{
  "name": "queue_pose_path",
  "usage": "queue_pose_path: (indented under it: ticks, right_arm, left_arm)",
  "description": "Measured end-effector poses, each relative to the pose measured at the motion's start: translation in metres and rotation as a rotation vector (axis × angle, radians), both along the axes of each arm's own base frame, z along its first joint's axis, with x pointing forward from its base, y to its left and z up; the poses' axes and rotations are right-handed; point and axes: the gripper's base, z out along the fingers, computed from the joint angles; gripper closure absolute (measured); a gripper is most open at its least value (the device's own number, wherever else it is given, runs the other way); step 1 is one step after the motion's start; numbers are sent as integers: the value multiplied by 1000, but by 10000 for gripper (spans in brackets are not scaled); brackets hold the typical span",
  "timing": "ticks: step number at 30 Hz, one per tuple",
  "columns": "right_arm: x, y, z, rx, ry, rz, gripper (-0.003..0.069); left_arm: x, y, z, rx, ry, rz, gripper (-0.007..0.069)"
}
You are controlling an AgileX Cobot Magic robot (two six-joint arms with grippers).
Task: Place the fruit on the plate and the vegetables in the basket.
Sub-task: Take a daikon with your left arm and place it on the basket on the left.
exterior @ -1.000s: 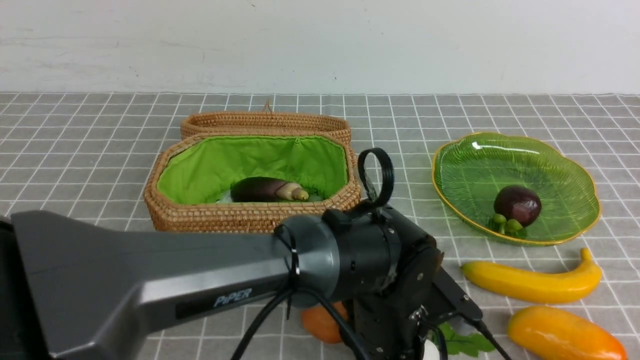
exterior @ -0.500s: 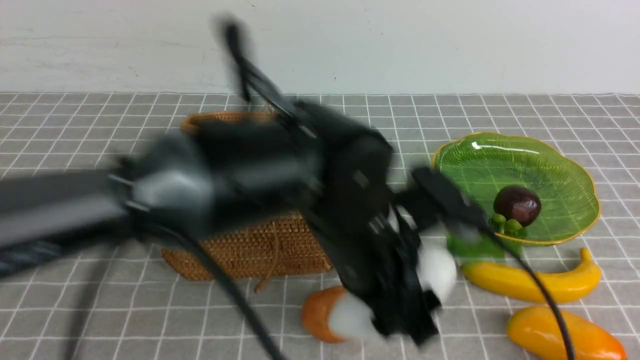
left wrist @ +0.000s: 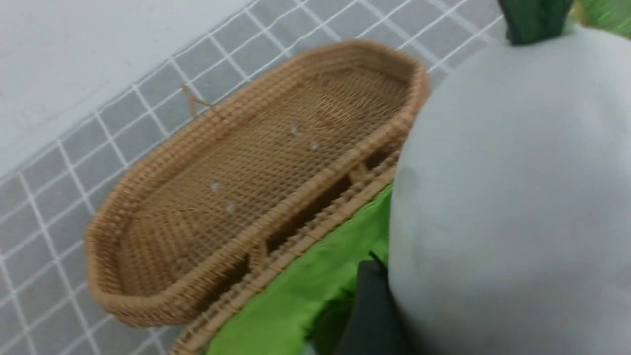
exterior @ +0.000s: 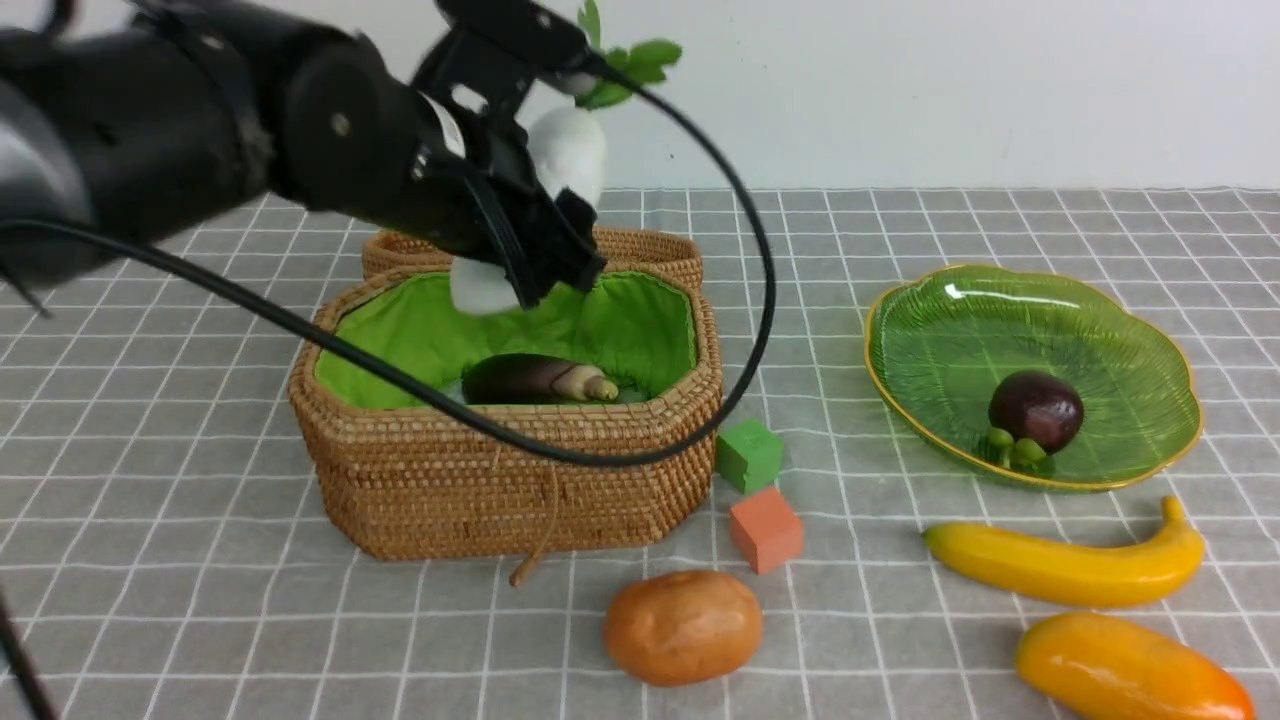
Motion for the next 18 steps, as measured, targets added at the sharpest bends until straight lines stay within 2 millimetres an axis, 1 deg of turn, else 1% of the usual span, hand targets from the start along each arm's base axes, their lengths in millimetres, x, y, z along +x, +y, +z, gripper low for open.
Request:
queue_pose_path:
  ticks: [1,3,4,5,8,11,14,15,17,18]
  right_arm:
    - [0,0,0,0,0,0,417]
    - [0,0,0,0,0,0,417]
    - [0,0,0,0,0,0,417]
    - [0,0,0,0,0,0,417]
    - [0,0,0,0,0,0,417]
    - [0,0,0,0,0,0,417]
    - [0,0,0,0,0,0,417]
    - [0,0,0,0,0,0,417]
    - [0,0,0,0,0,0,417]
    - [0,0,0,0,0,0,417]
  left_arm:
    - [5,-1,-10,42,6,-6,113]
    - [10,-2,-23,67,33,-3,113]
    - [10,-2,-25,71,40,-1,113]
    - [12,-2,-31,83,67,6,113]
    - [10,-1,-36,99,112,19,107]
    - [6,2,-31,105,124,26,53]
    - [-1,5,-17,97,110,31,-8]
    - [-3,7,-12,93,100,32,-15]
    - [-12,11,5,80,74,36,-21]
    - [-13,12,7,79,72,36,-21]
